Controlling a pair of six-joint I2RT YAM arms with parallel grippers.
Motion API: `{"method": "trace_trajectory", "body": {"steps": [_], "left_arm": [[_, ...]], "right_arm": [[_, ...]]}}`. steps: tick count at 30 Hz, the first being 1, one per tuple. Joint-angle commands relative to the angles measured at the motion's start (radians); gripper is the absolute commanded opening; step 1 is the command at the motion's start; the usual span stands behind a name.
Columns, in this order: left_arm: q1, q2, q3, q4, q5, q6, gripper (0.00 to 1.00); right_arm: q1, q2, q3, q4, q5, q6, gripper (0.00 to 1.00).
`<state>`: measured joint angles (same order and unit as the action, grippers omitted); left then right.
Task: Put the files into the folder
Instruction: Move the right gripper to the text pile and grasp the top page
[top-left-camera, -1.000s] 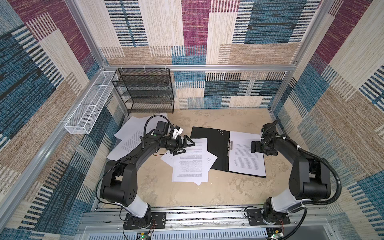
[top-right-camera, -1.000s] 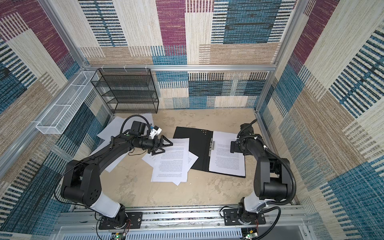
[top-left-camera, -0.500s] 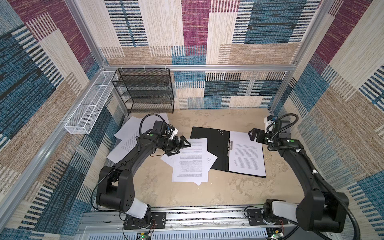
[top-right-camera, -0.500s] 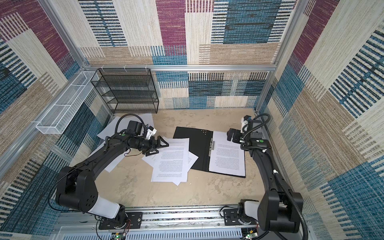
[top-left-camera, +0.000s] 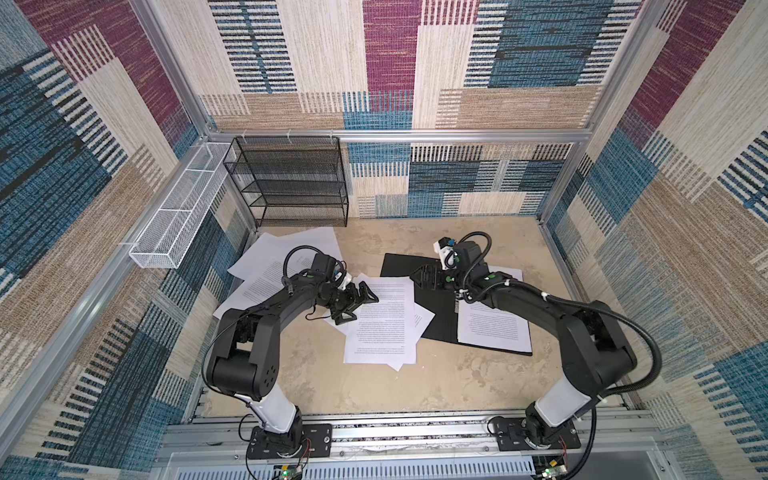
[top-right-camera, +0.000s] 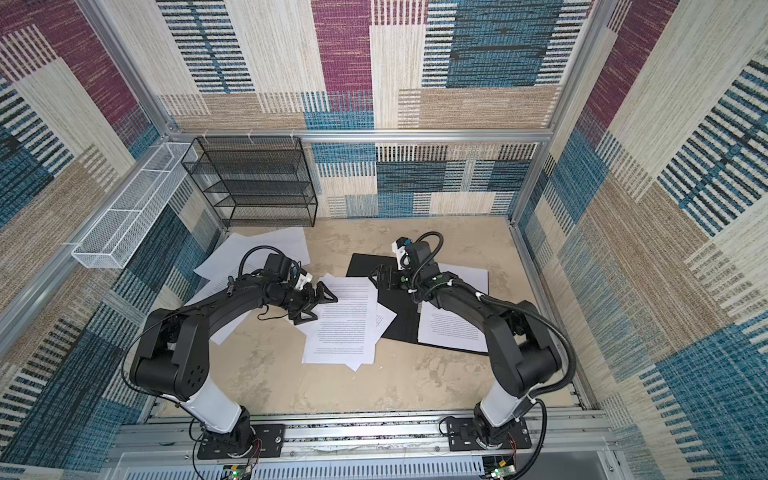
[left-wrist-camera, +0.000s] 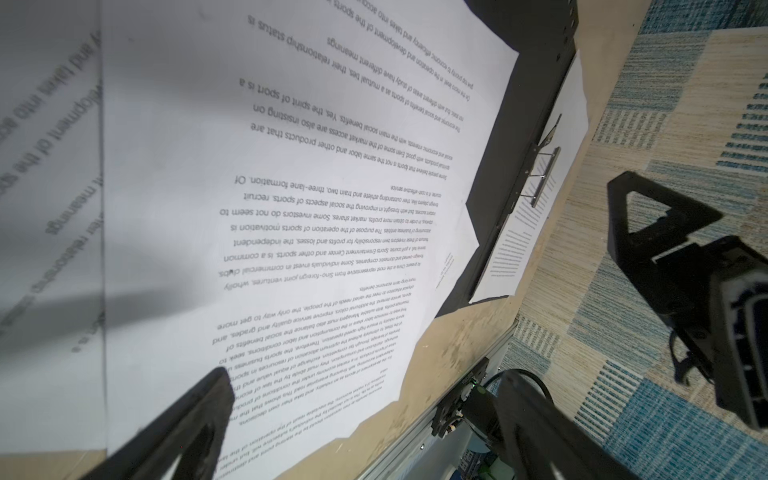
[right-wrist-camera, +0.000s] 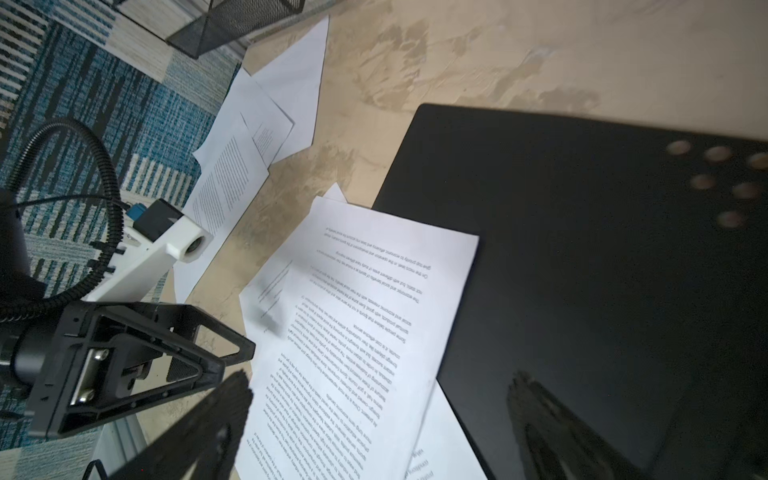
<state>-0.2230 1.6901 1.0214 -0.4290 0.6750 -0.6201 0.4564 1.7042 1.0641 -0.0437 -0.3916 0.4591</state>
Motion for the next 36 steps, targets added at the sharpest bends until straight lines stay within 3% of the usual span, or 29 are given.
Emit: {"method": "trace_trajectory", "body": {"steps": [1,16,24,36], "left_arm": [[0.0,0.028,-0.015,0.068,0.017,-0.028,0.99],[0.006,0.073,-0.087,0.047,-0.073,-0.06,0.99],[0.013,0.075,-0.096,0.035,-0.082,-0.052,0.99],[0.019,0.082,-0.106,0.041,-0.087,-0.086,0.99]], "right_arm": [[0.009,0.074,0.031,0.094,-0.056,0.057,0.97],[0.023,0.27,0.132,0.015,0.024,0.076,0.97],[0.023,0.359,0.202,0.038,-0.096,0.099,0.97],[0.022,0.34,0.156,0.177,-0.302,0.208,0.96]]}}
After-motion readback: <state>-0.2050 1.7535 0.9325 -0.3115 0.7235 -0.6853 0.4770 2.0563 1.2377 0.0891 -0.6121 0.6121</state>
